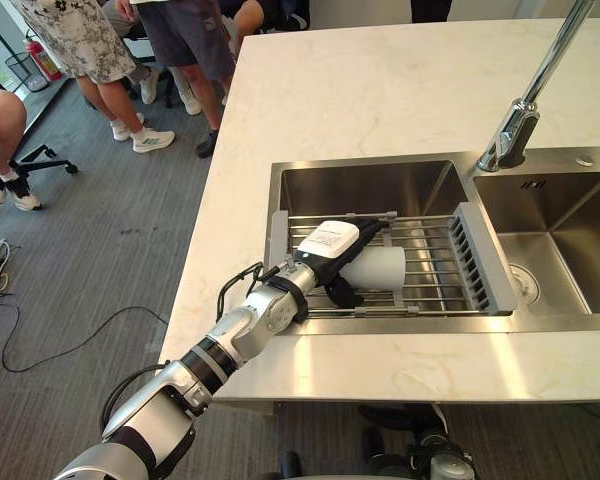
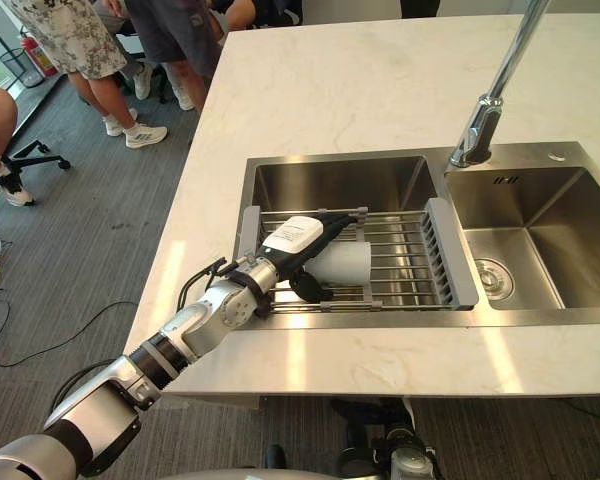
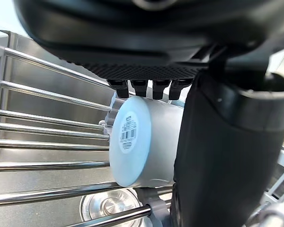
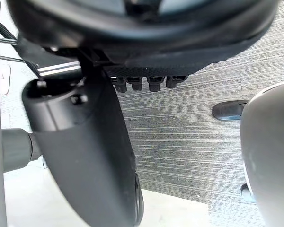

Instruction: Walk over to the sink, pick up the cup, carry it to the dishwasher, place the cup inside the dishwasher, then close the dishwasher door

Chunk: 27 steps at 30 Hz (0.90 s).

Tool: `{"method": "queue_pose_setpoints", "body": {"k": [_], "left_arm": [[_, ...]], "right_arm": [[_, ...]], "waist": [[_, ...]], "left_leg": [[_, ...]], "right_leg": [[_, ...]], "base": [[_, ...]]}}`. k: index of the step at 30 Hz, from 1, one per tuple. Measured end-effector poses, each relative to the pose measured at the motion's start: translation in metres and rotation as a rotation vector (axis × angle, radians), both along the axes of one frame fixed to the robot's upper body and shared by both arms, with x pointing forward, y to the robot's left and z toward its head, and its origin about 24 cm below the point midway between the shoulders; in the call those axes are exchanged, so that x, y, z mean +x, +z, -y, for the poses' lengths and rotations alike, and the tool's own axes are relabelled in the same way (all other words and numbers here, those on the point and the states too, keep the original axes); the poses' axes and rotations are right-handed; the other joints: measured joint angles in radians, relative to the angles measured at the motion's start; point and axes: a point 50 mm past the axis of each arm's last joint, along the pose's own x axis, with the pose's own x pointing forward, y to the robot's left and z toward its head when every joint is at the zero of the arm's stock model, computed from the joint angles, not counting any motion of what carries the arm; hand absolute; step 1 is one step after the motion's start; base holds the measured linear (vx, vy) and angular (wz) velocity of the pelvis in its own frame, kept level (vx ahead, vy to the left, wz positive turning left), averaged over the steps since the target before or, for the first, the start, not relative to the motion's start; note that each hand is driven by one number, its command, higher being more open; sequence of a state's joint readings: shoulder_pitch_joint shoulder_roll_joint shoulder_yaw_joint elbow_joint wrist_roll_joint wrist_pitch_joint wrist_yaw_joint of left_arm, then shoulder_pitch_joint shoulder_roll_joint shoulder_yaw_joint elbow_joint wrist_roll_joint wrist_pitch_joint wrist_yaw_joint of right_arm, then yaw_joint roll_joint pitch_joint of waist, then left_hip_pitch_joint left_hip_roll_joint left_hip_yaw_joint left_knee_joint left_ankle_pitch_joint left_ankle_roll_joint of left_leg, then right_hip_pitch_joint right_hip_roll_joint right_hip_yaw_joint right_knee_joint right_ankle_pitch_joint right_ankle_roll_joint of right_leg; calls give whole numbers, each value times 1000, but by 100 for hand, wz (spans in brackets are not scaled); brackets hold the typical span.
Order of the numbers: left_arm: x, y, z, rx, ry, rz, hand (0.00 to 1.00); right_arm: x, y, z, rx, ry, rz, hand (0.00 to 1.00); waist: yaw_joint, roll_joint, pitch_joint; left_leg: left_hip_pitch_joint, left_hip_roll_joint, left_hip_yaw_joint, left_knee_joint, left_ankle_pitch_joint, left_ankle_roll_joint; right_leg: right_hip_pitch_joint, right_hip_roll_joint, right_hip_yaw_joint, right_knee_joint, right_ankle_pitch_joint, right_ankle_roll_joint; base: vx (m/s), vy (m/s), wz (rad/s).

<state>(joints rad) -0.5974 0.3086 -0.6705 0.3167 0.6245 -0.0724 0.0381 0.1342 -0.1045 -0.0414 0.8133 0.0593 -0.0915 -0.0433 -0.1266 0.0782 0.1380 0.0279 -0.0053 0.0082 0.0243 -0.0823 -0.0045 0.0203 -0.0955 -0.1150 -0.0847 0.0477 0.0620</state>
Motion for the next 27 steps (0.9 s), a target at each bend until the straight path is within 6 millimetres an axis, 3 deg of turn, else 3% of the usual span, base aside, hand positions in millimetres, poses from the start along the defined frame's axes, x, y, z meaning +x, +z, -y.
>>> {"method": "queue_pose_setpoints", "body": {"k": [8, 9, 27], "left_arm": [[3, 3, -5, -18, 27, 5, 100], [3, 3, -5, -19, 27, 7, 0], [5, 4, -9, 17, 36, 21, 0]], "right_arm": [[3, 1, 0, 19, -24, 12, 100], [3, 1, 1, 19, -25, 12, 100], [4, 1, 0, 19, -24, 13, 100]], "waist": [[-1, -1, 28], [-1, -1, 28], [-2, -7, 32]], "left_leg": [[11, 3, -1, -1, 0, 0], [11, 4, -1, -2, 0, 0], [6, 3, -2, -13, 1, 1]], "right_leg": [[11, 2, -2, 0, 0, 0], [10, 3, -2, 0, 0, 0], [-1, 2, -10, 0, 0, 2]], "base": [[-33, -10, 0], [0, 0, 0], [0, 0, 0]]}}
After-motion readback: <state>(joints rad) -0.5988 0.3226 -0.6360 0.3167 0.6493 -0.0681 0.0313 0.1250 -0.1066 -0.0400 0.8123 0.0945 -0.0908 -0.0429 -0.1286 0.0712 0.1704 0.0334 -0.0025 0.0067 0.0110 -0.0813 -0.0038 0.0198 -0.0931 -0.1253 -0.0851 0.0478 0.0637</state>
